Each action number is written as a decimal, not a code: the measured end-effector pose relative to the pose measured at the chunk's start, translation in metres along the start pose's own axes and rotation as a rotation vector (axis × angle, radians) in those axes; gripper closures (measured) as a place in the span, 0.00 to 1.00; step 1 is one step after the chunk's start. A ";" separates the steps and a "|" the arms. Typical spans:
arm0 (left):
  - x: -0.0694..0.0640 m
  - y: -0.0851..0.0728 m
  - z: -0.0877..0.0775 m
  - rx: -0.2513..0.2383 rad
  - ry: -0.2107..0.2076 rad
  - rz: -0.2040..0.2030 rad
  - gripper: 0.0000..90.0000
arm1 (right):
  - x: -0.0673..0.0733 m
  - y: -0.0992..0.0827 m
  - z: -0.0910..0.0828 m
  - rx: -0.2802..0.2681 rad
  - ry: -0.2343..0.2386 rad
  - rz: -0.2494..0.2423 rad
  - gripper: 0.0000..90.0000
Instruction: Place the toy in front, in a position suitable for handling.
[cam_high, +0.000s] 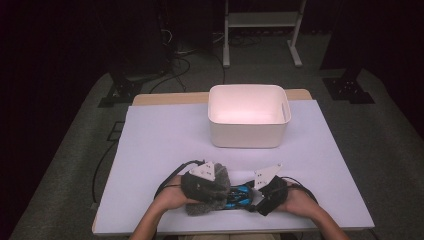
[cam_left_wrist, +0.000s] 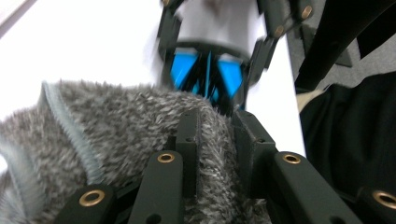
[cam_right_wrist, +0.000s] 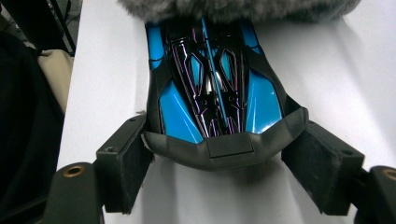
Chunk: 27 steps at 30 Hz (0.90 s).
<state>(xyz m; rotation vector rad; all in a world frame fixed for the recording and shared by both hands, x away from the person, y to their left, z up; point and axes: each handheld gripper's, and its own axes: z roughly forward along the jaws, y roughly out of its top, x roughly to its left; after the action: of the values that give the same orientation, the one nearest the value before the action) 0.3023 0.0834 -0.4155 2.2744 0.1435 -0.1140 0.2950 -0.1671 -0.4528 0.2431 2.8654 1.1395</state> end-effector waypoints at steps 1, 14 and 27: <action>-0.004 0.008 0.008 0.023 -0.013 0.030 0.82 | 0.001 0.002 0.002 0.001 -0.007 -0.004 0.27; -0.004 0.010 0.011 0.071 -0.006 0.053 0.82 | 0.002 0.001 0.003 -0.008 -0.009 -0.002 0.27; 0.009 -0.039 -0.031 0.073 0.107 -0.086 0.82 | 0.002 0.001 0.004 -0.004 -0.013 -0.015 0.28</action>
<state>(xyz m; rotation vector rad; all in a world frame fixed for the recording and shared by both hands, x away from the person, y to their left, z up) 0.3071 0.1325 -0.4259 2.3480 0.2977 -0.0427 0.2931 -0.1639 -0.4550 0.2277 2.8486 1.1362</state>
